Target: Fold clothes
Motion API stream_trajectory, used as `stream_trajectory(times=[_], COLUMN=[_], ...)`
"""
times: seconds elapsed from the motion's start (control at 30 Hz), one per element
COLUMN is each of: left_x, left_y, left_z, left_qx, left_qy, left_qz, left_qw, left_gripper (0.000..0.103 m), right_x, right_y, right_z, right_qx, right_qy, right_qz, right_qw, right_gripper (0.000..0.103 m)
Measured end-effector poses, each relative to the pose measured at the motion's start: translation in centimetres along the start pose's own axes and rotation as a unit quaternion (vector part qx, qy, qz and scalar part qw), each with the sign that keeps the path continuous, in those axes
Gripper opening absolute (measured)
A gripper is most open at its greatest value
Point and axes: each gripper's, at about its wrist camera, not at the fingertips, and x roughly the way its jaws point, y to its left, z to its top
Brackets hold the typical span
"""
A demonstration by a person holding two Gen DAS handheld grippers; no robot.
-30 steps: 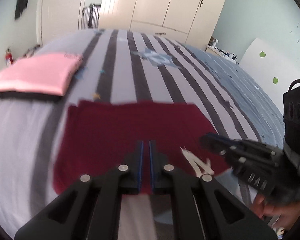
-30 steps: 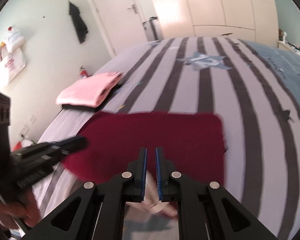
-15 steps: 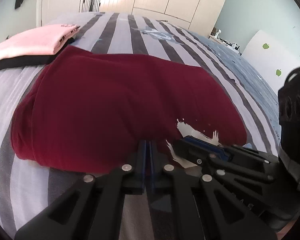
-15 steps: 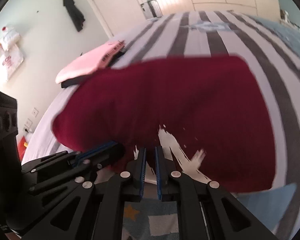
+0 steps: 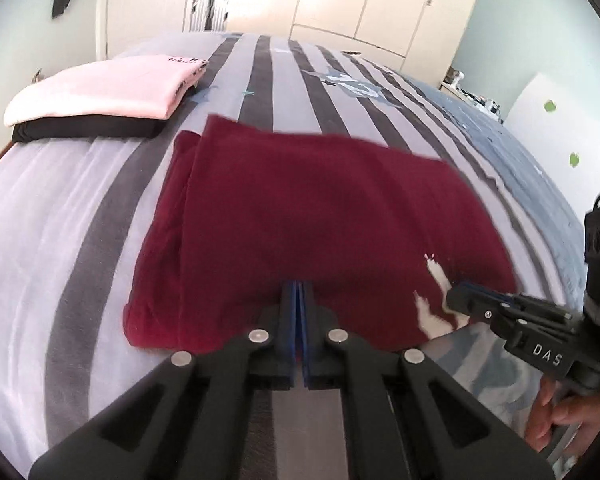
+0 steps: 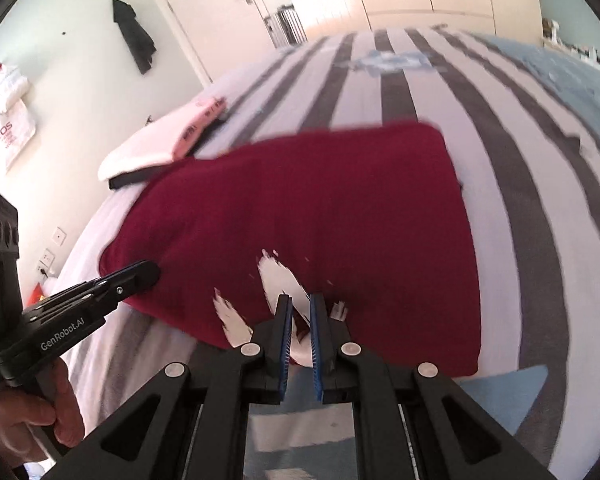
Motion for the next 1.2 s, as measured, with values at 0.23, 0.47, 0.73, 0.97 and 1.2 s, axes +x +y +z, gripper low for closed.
stream_trajectory(times=[0.23, 0.47, 0.73, 0.97, 1.2], left_x=[-0.3, -0.8, -2.3, -0.2, -3.1], left_y=[1.9, 4.3, 4.7, 7.1, 4.2], left_z=[0.1, 0.2, 1.9, 0.1, 4.6], left_qx=[-0.014, -0.029, -0.029, -0.065, -0.044], left_qy=[0.010, 0.024, 0.016, 0.039, -0.026], left_qz=[0.018, 0.044, 0.041, 0.056, 0.054], left_qw=[0.9997, 0.9983, 0.9986, 0.9955, 0.9972], left_gripper=[0.003, 0.003, 0.007, 0.009, 0.010], right_x=[-0.7, -1.7, -2.9, -2.5, -4.9], right_y=[-0.4, -3.8, -4.9, -7.8, -7.3], right_z=[0.8, 0.1, 1.0, 0.1, 3.0], right_qx=[-0.008, 0.018, 0.014, 0.053, 0.040], right_qy=[-0.001, -0.005, -0.005, -0.003, -0.038], right_qz=[-0.011, -0.038, -0.042, -0.033, -0.075], right_qw=[1.000, 0.999, 0.999, 0.998, 0.996], right_gripper=[0.005, 0.005, 0.008, 0.004, 0.012])
